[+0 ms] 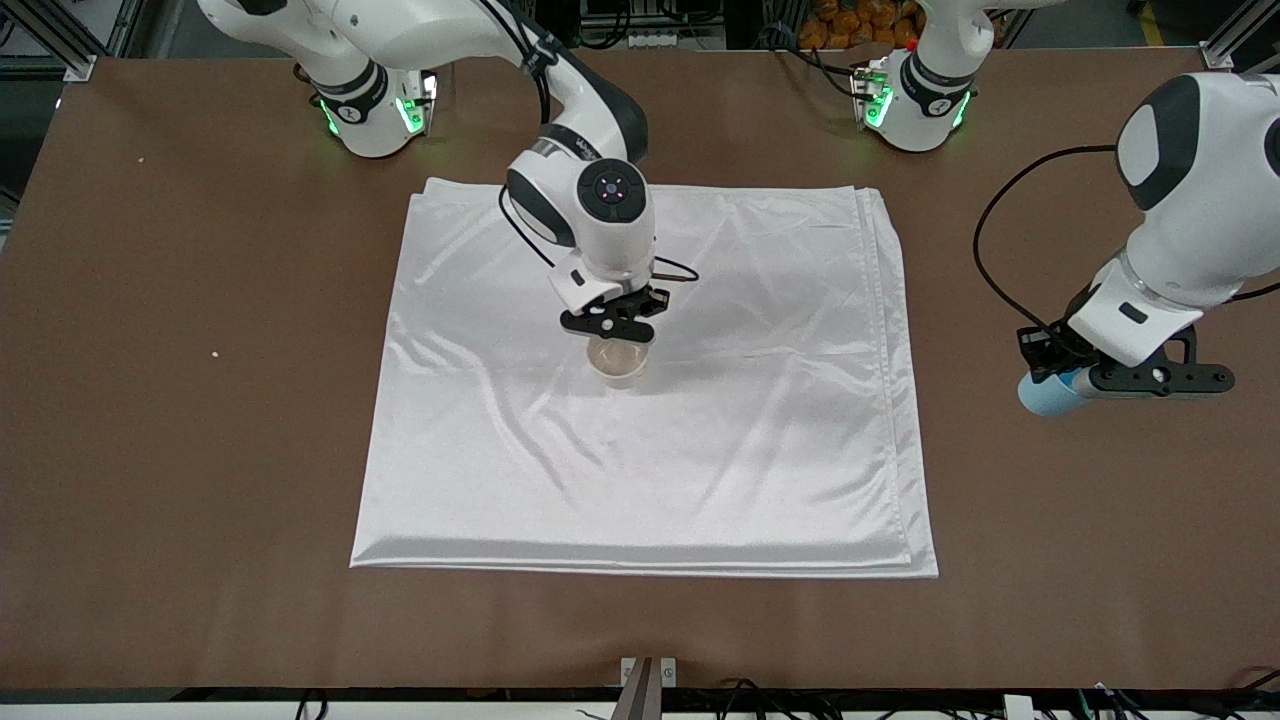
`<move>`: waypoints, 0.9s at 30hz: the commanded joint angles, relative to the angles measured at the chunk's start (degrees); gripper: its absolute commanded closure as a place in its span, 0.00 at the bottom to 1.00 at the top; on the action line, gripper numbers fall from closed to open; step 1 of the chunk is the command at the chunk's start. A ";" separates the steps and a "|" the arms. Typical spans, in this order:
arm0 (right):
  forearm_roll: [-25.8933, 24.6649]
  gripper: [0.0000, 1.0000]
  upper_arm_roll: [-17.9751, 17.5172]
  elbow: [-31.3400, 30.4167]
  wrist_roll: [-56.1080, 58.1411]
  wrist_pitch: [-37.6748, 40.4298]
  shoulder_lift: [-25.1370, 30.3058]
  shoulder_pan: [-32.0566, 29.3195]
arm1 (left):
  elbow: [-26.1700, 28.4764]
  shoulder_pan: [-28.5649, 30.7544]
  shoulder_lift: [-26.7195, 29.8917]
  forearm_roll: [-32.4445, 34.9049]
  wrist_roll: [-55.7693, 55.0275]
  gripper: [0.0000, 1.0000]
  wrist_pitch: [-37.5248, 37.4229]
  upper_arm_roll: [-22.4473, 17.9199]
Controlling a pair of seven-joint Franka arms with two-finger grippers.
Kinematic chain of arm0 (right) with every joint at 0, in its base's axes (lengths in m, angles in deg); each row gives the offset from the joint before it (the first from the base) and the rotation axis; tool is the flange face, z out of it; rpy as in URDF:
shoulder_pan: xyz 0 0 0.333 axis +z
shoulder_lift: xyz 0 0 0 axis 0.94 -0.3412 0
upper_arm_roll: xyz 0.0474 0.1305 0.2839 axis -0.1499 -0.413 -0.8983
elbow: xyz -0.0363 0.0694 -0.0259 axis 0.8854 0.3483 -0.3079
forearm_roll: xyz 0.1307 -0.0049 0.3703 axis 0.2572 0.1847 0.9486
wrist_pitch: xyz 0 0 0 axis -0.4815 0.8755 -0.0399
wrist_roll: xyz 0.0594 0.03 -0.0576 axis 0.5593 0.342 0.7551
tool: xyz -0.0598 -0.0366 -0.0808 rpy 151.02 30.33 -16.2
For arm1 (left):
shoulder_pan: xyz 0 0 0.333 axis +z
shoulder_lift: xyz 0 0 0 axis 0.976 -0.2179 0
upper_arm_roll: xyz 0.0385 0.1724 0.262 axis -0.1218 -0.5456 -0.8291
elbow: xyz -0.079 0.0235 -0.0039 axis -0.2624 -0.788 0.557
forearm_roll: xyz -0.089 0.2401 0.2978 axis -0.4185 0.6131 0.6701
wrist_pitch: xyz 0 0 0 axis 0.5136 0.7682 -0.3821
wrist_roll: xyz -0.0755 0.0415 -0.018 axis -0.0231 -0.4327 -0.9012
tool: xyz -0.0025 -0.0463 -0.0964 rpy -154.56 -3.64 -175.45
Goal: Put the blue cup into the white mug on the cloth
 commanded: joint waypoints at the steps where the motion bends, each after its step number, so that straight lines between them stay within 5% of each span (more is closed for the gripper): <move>1: -4.35 1.00 0.26 5.07 -5.08 0.28 -5.13 1.66 | -0.94 0.11 0.29 1.35 0.38 1.00 -1.77 0.71; 14: -6.72 1.00 0.17 5.34 -7.02 -5.78 -7.77 2.18 | -1.20 -0.07 0.20 1.35 -0.41 1.00 -2.47 1.68; 15: -6.99 0.91 0.17 5.34 -7.10 -5.78 -7.77 2.10 | -1.29 -0.16 0.20 1.35 -0.41 1.00 -2.82 1.68; 16: -6.99 0.70 0.08 5.42 -7.19 -5.70 -7.77 2.01 | -1.29 -0.16 0.20 1.35 -0.50 1.00 -3.17 1.68; 17: -6.82 0.46 0.08 5.42 -7.11 -5.52 -7.69 1.92 | -1.29 -0.25 0.20 1.35 -0.50 1.00 -3.26 1.68; 18: -6.82 0.08 0.08 5.42 -7.10 -5.43 -7.60 1.75 | -1.29 -0.25 0.20 1.35 -0.50 1.00 -3.44 1.76; 19: -6.55 0.00 0.08 5.42 -7.10 -5.35 -7.42 1.66 | -1.29 -0.25 0.11 1.35 -0.50 1.00 -3.53 1.76; 27: -6.20 0.00 -3.43 4.99 -6.84 -2.63 -4.18 -1.68 | -2.08 -0.51 -0.59 1.35 -0.94 1.00 -3.61 3.43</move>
